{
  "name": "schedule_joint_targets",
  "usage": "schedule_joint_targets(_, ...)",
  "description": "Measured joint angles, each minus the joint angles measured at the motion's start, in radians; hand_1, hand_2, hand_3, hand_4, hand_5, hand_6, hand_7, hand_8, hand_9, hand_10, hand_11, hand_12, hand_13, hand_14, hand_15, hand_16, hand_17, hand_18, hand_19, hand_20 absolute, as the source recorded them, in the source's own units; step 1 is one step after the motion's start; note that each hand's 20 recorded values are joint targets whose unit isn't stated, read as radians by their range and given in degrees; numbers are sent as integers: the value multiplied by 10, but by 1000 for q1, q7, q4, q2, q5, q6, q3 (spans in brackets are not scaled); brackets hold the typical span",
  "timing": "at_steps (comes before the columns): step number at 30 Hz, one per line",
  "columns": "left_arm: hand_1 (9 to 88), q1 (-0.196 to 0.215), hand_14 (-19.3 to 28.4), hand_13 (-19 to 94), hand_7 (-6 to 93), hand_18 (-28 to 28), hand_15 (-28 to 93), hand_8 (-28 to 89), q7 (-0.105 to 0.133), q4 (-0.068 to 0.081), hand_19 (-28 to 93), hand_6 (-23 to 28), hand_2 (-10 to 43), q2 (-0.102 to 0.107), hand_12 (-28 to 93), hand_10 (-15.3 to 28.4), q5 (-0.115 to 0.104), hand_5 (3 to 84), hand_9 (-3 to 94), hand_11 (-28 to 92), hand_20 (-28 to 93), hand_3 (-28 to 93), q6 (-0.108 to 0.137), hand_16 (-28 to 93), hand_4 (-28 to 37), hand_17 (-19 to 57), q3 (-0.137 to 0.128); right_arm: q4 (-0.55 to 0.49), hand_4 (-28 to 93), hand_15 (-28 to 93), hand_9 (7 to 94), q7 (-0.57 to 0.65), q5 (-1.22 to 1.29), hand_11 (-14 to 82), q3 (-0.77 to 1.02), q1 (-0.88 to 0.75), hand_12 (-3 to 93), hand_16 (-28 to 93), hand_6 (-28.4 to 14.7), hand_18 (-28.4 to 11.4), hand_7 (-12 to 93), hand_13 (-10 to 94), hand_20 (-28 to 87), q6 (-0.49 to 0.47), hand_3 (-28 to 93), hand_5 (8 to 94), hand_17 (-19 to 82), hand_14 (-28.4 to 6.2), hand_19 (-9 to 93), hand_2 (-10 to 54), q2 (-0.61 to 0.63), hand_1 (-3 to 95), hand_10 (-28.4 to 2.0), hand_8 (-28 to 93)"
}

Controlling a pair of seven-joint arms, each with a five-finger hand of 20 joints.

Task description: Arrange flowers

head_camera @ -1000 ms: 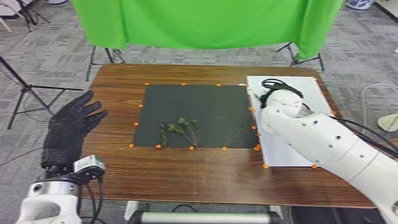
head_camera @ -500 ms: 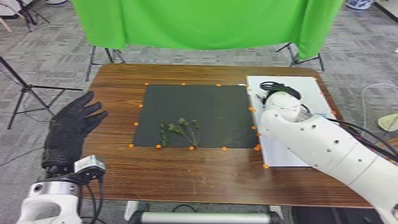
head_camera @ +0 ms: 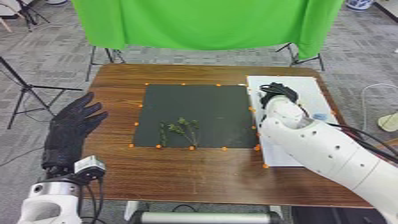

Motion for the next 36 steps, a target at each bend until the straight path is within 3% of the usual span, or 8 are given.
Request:
schedule_joint_targets(16,244,27,251,258,175,230,487,-120,-5,-9,580,88,92,-3,79,182,1,361,333,271,-33,814,3,-104,-243,-98,-11,-9,-283,932,783,-7,-17,692,-142,44,287,222,-23,-242,243,713,307,171,876,892,217,-129,844,-95,39,468,-137,128)
schedule_joint_targets(36,244,55,251,257,175,230,483,-121,-3,-26,578,88,93,5,79,183,0,362,333,269,-32,814,30,-103,-246,-98,-27,-39,-283,932,789,-10,9,696,-231,149,288,233,-25,-247,236,718,317,211,885,898,221,-130,845,-95,42,466,-137,138)
